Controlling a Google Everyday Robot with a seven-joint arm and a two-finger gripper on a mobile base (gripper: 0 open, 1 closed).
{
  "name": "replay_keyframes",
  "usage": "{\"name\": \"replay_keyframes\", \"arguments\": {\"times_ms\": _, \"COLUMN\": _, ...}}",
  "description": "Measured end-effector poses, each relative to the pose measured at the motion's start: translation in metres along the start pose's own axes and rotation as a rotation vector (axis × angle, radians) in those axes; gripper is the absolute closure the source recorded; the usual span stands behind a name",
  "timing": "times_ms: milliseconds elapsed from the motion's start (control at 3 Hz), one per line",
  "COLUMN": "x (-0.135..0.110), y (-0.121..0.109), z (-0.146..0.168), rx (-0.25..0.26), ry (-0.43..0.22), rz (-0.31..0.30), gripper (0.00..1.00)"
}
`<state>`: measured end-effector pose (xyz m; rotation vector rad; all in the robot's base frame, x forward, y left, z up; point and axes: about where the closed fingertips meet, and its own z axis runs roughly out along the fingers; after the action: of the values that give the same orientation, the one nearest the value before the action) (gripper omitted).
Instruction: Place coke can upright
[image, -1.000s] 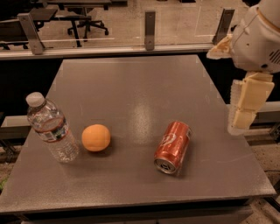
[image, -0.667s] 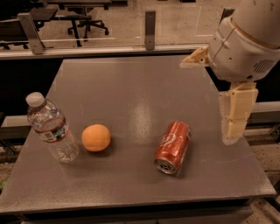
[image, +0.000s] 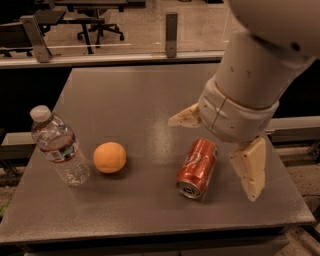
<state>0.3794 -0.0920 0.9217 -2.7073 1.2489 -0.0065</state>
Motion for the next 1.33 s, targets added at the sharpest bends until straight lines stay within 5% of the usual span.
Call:
{"name": "replay_keyframes", "arguments": {"times_ms": 333, "x": -0.008, "y": 0.005, "z": 0.035, "rx": -0.083, "ry": 0.005, "rz": -0.105, "gripper": 0.00}}
{"name": "replay_keyframes", "arguments": {"times_ms": 1000, "x": 0.002, "y": 0.005, "z": 0.075, "rx": -0.158, "ry": 0.001, "rz": -0.151, "gripper": 0.03}}
{"name": "replay_keyframes", "arguments": {"times_ms": 1333, "x": 0.006, "y": 0.001, "z": 0.080, "rx": -0.158, "ry": -0.008, "rz": -0.150, "gripper": 0.26}}
